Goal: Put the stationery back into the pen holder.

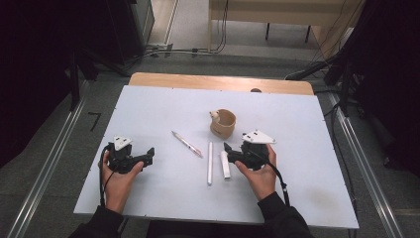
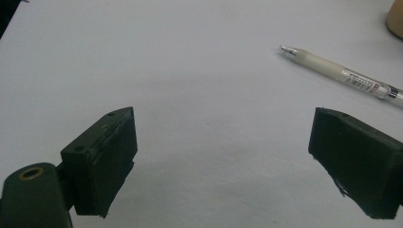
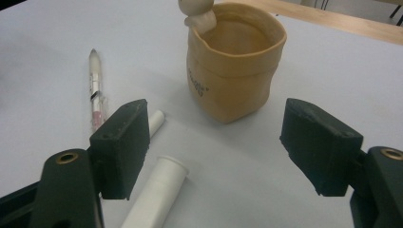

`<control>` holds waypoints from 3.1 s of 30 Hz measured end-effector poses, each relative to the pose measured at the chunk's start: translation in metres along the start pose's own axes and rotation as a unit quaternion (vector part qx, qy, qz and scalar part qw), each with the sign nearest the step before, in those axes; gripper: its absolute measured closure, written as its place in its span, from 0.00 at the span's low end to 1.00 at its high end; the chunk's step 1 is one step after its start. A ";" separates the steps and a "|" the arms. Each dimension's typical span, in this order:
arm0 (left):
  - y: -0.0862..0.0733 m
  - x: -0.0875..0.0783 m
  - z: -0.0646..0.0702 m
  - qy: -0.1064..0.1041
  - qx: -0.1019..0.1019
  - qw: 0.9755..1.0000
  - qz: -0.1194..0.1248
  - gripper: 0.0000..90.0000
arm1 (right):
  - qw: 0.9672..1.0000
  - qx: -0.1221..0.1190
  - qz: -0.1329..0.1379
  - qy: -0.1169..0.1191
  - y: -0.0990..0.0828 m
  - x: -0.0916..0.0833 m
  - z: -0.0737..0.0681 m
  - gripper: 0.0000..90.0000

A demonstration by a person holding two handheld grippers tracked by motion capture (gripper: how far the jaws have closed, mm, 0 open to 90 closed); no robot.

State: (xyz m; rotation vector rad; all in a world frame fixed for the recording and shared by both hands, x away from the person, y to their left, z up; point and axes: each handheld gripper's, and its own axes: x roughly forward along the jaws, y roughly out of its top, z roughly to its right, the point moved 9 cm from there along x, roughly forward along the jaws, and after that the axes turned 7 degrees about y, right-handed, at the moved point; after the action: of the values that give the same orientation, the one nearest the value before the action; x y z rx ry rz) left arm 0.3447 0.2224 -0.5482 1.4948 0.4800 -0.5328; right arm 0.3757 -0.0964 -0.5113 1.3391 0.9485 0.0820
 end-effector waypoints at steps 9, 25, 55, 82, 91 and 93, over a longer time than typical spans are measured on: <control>-0.001 0.000 0.002 -0.001 0.003 1.000 -0.003 0.10 | 1.000 -0.010 -0.011 -0.002 -0.028 -0.011 -0.017 0.24; -0.002 0.001 0.002 -0.002 0.005 1.000 -0.006 0.10 | 1.000 0.001 -0.025 -0.002 -0.060 -0.008 -0.038 0.26; -0.002 0.001 0.003 -0.003 0.006 1.000 -0.006 0.10 | 0.998 -0.007 -0.067 -0.004 -0.071 0.002 -0.046 0.35; -0.002 0.000 0.006 -0.006 0.008 1.000 -0.005 0.10 | 0.996 0.016 -0.082 -0.017 -0.074 0.004 -0.041 0.71; -0.001 -0.001 0.011 -0.013 0.008 1.000 -0.003 0.10 | 0.996 0.037 -0.077 -0.012 -0.073 0.003 -0.037 0.77; -0.001 -0.001 0.013 -0.016 0.011 1.000 -0.001 0.10 | 0.996 0.045 -0.075 -0.005 -0.073 0.003 -0.036 0.77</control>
State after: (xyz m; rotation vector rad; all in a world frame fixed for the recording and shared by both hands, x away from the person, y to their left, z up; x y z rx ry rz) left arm 0.3428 0.2094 -0.5481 1.5045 0.4527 -0.5645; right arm 0.3215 -0.0875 -0.5721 1.3446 1.0507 -0.0834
